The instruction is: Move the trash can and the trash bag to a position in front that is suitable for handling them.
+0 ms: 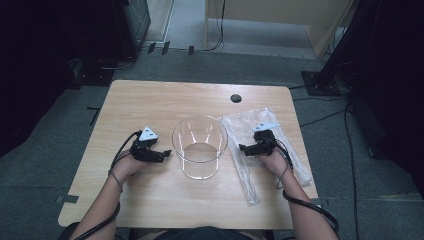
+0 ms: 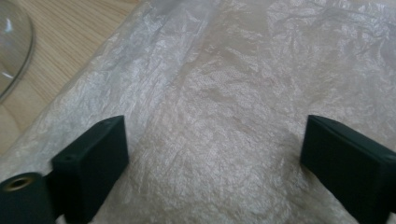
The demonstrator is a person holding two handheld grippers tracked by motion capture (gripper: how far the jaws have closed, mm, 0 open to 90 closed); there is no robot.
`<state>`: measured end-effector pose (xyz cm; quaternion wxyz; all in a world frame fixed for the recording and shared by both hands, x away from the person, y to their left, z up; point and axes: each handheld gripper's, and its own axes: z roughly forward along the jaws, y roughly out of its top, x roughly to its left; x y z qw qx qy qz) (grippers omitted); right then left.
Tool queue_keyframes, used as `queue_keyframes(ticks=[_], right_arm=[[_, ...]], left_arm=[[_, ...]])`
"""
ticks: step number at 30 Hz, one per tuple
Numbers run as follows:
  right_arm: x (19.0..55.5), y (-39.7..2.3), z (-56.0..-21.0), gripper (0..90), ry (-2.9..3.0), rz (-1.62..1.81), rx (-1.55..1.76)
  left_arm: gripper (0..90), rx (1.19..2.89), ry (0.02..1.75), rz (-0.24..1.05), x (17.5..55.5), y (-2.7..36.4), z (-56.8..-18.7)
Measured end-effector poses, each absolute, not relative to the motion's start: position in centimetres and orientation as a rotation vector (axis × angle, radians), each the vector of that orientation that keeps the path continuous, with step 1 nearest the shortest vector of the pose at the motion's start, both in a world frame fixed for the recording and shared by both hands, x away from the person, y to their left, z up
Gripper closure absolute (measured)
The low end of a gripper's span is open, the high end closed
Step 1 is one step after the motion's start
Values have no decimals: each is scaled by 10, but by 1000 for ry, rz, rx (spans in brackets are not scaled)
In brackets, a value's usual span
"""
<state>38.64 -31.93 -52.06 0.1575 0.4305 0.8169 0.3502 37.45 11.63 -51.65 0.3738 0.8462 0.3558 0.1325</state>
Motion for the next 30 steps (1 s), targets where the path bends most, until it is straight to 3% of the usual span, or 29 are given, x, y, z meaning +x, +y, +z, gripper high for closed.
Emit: queue_keyframes(ticks=[11, 13, 30], right_arm=[[376, -316, -496, 168, 2336, 1136, 1210], [371, -313, -491, 169, 2337, 1154, 1196], [345, -288, -470, 183, 2472, 1204, 884]], left_arm=[[192, 2148, 865, 293, 367, 114, -499], [226, 2134, 860, 276, 366, 115, -497], [248, 2074, 764, 132, 351, 110, -477]])
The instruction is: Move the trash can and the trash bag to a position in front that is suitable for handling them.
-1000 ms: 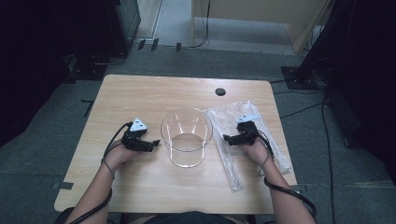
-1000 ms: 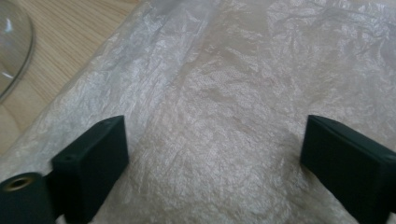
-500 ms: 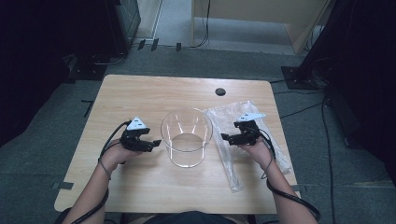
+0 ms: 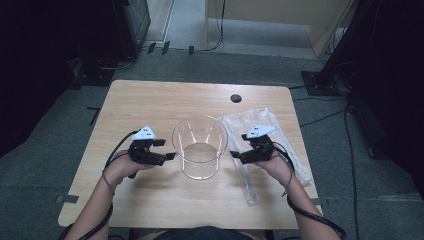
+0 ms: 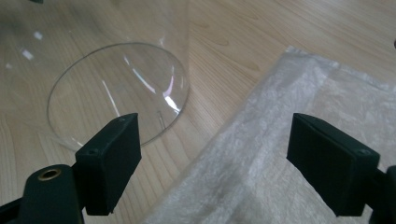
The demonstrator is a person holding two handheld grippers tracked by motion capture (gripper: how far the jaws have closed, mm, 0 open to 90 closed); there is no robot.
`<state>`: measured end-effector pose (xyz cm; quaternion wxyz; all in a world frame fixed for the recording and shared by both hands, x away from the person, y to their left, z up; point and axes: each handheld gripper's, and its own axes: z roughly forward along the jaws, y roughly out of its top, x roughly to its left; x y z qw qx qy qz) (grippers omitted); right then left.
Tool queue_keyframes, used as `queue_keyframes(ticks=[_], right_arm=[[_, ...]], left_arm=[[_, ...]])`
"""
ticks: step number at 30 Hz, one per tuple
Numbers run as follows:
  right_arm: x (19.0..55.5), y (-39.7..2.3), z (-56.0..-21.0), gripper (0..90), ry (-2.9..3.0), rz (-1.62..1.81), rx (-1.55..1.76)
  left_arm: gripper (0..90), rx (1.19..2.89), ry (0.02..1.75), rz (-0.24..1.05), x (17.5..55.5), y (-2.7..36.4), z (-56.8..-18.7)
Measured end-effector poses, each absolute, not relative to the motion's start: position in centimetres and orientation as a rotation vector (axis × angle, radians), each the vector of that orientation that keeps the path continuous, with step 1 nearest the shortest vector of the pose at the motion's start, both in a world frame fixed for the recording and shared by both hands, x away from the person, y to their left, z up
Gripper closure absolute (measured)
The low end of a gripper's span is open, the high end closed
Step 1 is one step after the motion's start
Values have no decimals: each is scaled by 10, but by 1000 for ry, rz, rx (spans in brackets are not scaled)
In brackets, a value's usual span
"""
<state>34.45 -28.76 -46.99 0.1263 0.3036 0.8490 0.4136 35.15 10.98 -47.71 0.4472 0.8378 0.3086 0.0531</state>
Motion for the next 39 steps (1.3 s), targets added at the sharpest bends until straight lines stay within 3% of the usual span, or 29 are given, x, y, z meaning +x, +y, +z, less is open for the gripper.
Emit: queue_keyframes(ticks=[3, 39], right_arm=[[344, -284, -469, 218, 2483, 1224, 861], [366, -283, -486, 207, 2411, 1263, 1037]], left_arm=[[255, 2078, 757, 141, 352, 109, -477], [257, 1993, 833, 155, 369, 102, -483]])
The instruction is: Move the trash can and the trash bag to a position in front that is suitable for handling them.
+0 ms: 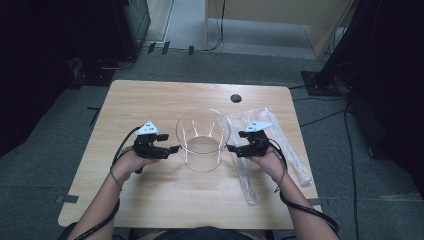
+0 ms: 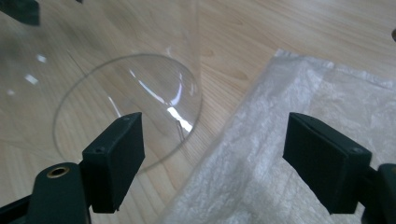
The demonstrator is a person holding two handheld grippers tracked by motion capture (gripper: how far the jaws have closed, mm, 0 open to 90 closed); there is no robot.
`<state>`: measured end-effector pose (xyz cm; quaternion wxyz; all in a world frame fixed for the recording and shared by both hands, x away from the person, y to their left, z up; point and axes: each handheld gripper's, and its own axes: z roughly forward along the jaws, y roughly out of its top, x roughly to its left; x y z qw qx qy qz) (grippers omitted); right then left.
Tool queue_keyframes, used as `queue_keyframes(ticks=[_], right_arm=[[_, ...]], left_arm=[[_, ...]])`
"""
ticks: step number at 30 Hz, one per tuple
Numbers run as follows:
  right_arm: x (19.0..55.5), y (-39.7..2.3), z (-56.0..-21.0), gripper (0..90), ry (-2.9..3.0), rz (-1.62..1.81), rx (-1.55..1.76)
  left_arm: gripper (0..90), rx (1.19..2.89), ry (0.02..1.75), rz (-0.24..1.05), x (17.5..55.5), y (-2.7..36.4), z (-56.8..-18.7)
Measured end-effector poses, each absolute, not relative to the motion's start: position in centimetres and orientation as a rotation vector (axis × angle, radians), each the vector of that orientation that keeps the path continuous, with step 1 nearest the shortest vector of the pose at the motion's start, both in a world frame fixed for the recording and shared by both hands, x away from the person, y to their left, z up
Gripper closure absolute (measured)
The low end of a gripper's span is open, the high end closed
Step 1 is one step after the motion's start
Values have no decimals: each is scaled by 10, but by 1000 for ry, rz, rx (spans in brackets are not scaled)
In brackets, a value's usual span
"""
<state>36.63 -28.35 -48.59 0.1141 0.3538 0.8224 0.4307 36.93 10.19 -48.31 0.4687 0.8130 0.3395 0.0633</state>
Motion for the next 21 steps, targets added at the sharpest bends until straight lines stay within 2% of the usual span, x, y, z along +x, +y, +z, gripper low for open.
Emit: queue_keyframes(ticks=[8, 10, 21], right_arm=[[372, -287, -503, 196, 2387, 1195, 1136], [374, -289, -511, 154, 2378, 1147, 1175], [373, -276, -517, 142, 2366, 1067, 1173]], left_arm=[[244, 2022, 835, 159, 369, 102, -484], [246, 2022, 846, 156, 369, 103, -484], [243, 2025, 897, 159, 370, 106, -482]])
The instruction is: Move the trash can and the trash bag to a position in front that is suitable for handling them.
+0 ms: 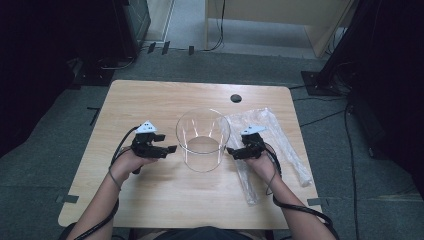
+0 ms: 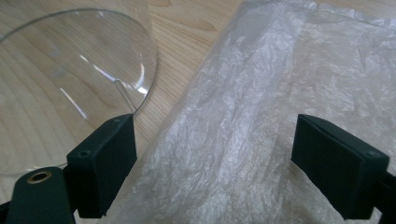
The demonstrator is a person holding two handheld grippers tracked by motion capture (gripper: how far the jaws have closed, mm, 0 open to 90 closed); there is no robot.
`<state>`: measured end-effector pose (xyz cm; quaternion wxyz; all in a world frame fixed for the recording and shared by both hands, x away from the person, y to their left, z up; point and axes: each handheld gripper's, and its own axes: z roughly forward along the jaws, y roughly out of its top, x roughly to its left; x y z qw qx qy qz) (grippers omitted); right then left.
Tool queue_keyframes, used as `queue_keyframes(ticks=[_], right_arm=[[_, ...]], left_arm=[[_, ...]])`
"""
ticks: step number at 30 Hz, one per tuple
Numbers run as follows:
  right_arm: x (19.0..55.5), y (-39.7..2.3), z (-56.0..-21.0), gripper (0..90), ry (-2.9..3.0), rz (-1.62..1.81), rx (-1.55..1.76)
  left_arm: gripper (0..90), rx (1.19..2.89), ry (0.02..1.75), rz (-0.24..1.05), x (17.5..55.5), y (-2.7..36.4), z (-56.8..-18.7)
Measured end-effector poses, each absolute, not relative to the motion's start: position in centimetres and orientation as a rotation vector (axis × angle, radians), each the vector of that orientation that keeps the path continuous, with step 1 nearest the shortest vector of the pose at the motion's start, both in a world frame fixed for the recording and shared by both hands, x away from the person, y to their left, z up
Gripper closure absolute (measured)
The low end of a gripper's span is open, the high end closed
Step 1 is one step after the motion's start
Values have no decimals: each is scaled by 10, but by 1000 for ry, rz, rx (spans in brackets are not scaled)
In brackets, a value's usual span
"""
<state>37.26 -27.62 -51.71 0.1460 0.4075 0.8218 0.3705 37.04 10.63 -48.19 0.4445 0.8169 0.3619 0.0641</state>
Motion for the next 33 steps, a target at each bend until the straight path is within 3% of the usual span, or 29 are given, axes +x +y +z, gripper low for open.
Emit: queue_keyframes(ticks=[14, 17, 33], right_arm=[[371, -276, -525, 195, 2304, 1040, 1180], [371, -281, -524, 323, 2272, 1051, 1193], [379, -298, -520, 710, 2273, 1050, 1211]], left_arm=[[248, 2028, 890, 169, 370, 107, -481], [253, 2019, 902, 169, 370, 108, -481], [256, 2012, 880, 151, 370, 106, -473]])
